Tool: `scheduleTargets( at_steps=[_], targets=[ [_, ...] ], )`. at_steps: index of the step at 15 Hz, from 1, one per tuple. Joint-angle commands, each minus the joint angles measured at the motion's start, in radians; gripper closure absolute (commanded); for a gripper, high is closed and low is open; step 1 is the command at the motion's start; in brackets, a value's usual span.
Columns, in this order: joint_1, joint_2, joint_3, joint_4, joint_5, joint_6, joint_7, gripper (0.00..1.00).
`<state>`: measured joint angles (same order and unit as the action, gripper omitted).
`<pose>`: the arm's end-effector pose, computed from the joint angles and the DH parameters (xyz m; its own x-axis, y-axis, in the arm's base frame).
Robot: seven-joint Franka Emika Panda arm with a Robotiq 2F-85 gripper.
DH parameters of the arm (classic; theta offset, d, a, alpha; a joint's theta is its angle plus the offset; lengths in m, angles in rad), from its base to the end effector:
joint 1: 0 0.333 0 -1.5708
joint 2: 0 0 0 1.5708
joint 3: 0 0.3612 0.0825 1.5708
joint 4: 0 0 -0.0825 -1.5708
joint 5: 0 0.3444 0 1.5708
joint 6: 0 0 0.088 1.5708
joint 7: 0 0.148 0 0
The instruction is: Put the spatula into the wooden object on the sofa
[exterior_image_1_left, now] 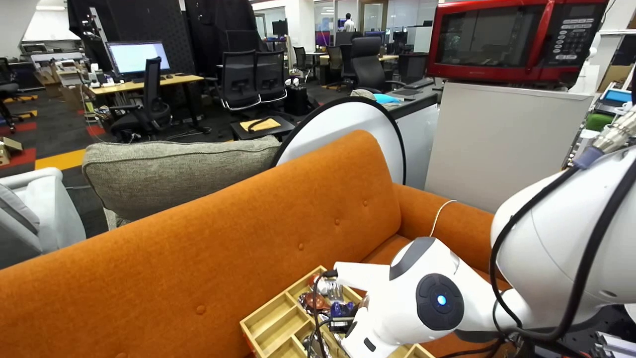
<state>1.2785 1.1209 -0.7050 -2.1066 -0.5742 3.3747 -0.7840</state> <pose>0.4446 0.3484 0.0199 -0.5911 0.6844 -0.4269 0.6306 0.7221 0.2845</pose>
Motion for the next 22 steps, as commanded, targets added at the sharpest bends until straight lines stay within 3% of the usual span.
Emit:
scheduleTargets(
  at_steps=[1,7,11,14,15,16,22],
  targets=[
    [-0.071,-0.014,0.037,0.038,-0.097,0.034,-0.141,0.93],
    [-0.185,-0.027,0.129,0.033,-0.282,0.048,-0.343,0.93],
    [-0.226,-0.017,0.145,0.041,-0.376,0.016,-0.371,0.93],
    [-0.224,-0.006,0.126,0.045,-0.361,0.008,-0.367,0.91],
    [-0.221,-0.003,0.122,0.047,-0.350,0.006,-0.360,0.47],
    [-0.217,0.001,0.115,0.049,-0.340,0.012,-0.354,0.46],
    [-0.180,-0.029,0.068,0.030,-0.308,0.028,-0.311,0.04]
  ],
)
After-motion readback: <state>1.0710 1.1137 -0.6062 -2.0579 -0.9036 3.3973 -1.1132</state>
